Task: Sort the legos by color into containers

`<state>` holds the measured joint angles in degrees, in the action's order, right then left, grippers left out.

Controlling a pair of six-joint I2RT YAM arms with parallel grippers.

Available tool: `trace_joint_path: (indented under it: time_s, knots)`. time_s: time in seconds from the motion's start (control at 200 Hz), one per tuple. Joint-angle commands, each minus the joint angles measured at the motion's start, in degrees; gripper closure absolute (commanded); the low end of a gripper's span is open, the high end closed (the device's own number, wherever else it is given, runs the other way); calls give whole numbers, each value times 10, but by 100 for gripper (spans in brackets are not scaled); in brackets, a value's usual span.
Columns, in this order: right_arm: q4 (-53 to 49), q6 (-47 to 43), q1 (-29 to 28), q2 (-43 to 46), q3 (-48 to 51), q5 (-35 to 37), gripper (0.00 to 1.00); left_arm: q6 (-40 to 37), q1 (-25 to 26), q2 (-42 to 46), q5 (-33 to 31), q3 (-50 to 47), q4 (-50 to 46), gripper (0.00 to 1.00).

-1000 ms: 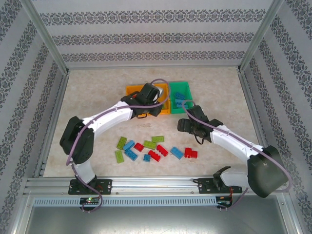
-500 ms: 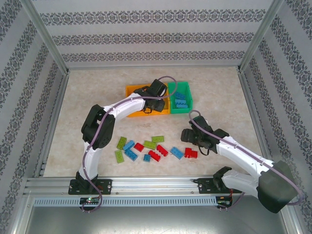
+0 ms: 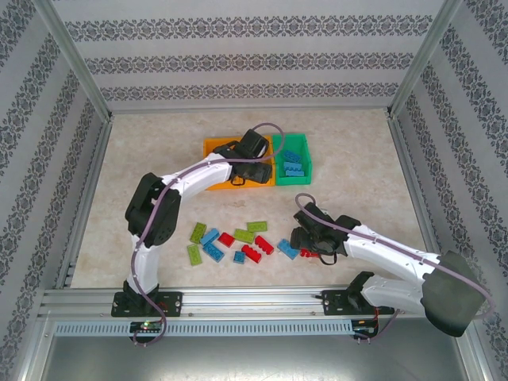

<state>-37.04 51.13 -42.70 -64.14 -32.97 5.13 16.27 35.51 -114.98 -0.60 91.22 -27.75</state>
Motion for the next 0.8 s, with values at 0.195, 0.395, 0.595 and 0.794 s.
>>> trace_joint_path:
  time_s: [0.195,0.395,0.595,0.794]
  knots:
    - [-45,18,-19,-31,-23,23,33,25,-4,86,26,-84,42,26]
    - [-46,11,-27,-59,-43,41,37,26,-4,119,14,-125,54,25]
    - [-51,7,-33,-79,-59,56,48,26,-4,133,6,-148,56,24]
    - [-53,3,-31,-83,-66,79,64,27,-4,136,-1,-164,56,24]
